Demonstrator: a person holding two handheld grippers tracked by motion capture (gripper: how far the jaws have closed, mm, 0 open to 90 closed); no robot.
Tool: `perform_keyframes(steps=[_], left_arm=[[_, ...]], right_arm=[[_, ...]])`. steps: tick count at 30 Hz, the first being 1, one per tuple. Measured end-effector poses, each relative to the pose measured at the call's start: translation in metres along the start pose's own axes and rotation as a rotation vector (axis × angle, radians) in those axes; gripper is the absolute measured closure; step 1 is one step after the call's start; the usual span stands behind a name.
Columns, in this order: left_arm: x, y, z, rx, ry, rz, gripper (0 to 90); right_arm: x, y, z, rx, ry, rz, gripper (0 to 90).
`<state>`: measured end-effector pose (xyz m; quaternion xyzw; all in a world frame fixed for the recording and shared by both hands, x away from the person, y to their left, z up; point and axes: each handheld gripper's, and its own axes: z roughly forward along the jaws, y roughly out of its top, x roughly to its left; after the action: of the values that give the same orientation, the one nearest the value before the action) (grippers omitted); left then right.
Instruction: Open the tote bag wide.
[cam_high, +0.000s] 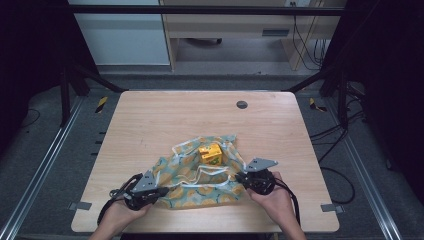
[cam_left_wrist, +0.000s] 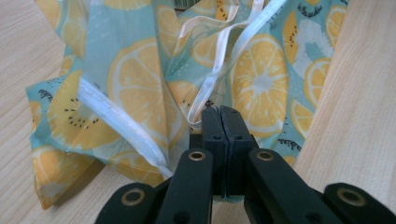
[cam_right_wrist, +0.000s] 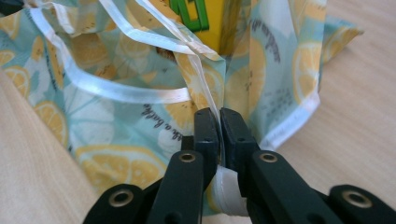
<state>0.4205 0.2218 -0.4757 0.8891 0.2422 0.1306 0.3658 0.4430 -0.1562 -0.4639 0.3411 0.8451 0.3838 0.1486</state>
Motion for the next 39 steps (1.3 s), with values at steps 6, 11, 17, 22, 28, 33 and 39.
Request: perform_keyframes(steps=[6,11,17,22,28,33,39], left_arm=[[0.0,0.001,0.005,0.037,0.032,0.027,89.8],[0.001,-0.001,0.007,0.055,0.057,0.033,89.3],[0.0,0.0,0.003,0.026,0.061,0.032,84.6],[-0.001,0.0,-0.004,-0.015,0.08,0.016,76.1],[-0.004,0.005,-0.016,-0.1,0.109,-0.011,61.0],[-0.006,0.012,-0.027,-0.173,0.128,-0.017,54.2],[0.007,0.01,-0.032,-0.208,0.19,-0.076,52.0]], right_arm=[[0.004,-0.009,-0.001,0.035,0.019,0.022,88.4],[0.005,-0.012,0.008,0.076,0.024,-0.01,87.0],[0.002,-0.008,0.0,0.012,0.032,-0.003,77.4],[0.003,0.003,-0.009,-0.019,0.024,-0.01,65.2],[0.003,0.019,-0.025,-0.073,0.016,-0.032,50.5],[-0.008,0.035,-0.025,-0.087,-0.034,-0.034,34.6],[-0.017,0.048,-0.011,-0.074,-0.056,-0.022,33.1]])
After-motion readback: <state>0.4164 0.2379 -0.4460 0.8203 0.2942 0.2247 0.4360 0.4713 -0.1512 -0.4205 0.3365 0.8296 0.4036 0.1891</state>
